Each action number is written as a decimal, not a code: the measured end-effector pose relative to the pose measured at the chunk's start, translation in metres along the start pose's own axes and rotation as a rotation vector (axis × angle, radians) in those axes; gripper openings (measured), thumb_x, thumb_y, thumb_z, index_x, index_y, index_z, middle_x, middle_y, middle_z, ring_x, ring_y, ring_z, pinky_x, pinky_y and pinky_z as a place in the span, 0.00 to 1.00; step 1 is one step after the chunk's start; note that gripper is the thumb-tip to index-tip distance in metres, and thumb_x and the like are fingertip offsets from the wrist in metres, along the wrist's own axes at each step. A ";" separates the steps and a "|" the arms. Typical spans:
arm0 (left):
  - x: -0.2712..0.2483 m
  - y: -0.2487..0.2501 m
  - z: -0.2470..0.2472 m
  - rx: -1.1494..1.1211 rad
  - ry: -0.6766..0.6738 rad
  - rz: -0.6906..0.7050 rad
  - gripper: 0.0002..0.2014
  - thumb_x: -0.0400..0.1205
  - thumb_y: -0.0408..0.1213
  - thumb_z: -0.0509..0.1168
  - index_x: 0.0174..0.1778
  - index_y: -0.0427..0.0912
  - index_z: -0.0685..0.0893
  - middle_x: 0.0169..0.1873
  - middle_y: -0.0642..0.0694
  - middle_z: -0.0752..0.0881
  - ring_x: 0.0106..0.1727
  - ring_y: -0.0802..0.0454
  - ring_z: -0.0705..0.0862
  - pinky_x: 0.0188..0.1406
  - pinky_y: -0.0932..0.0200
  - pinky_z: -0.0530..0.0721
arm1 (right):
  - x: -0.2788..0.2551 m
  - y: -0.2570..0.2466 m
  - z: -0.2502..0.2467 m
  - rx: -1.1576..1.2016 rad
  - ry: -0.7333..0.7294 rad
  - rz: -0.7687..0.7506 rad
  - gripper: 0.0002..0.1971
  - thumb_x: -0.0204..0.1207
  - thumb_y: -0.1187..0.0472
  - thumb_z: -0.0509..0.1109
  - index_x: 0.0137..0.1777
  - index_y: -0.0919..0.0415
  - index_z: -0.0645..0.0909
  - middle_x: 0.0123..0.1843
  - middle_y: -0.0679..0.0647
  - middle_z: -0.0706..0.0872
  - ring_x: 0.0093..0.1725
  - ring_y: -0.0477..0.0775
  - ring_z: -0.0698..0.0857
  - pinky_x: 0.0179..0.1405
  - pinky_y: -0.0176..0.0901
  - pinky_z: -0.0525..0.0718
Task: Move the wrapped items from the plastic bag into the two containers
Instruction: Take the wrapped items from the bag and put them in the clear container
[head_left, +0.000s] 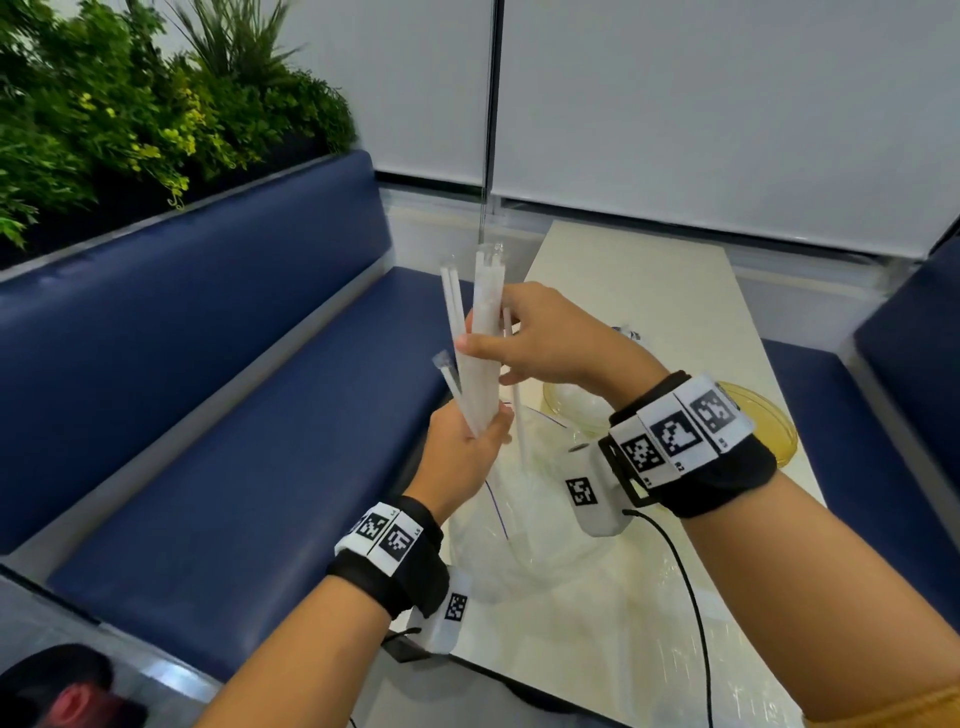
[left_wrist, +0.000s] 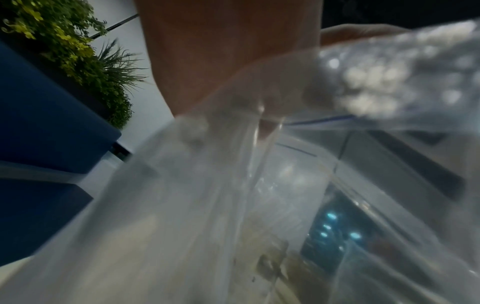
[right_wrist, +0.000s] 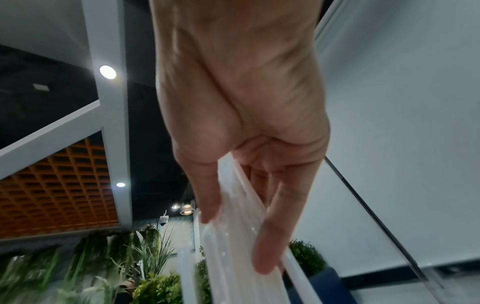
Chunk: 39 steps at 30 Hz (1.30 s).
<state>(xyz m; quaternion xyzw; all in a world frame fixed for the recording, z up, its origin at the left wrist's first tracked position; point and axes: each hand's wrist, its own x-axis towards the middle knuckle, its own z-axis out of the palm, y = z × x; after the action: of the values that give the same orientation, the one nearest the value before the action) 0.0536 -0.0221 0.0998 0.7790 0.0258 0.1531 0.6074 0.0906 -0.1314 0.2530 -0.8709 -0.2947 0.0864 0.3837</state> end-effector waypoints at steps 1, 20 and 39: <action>-0.001 -0.001 0.001 -0.020 -0.014 -0.002 0.08 0.89 0.39 0.66 0.56 0.39 0.85 0.44 0.42 0.90 0.41 0.56 0.91 0.35 0.70 0.82 | 0.001 0.001 0.001 0.025 -0.004 0.007 0.13 0.82 0.55 0.74 0.61 0.61 0.83 0.56 0.57 0.89 0.53 0.58 0.91 0.48 0.55 0.93; 0.002 0.000 0.005 -0.257 0.074 -0.103 0.06 0.81 0.36 0.76 0.50 0.41 0.89 0.38 0.49 0.89 0.33 0.59 0.84 0.33 0.72 0.80 | 0.009 0.027 0.030 0.177 0.134 0.062 0.16 0.85 0.53 0.68 0.67 0.60 0.82 0.59 0.53 0.88 0.57 0.55 0.89 0.55 0.52 0.92; 0.006 -0.001 0.003 -0.083 -0.089 -0.015 0.10 0.88 0.43 0.66 0.48 0.42 0.89 0.40 0.44 0.92 0.39 0.57 0.90 0.39 0.56 0.85 | 0.027 0.020 0.047 -0.455 0.267 -0.233 0.25 0.88 0.51 0.55 0.32 0.59 0.80 0.31 0.52 0.83 0.34 0.58 0.81 0.44 0.57 0.83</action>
<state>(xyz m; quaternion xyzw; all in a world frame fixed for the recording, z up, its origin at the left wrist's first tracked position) 0.0605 -0.0230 0.0999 0.7589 -0.0020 0.1146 0.6411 0.1031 -0.0973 0.2081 -0.8986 -0.3513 -0.1421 0.2211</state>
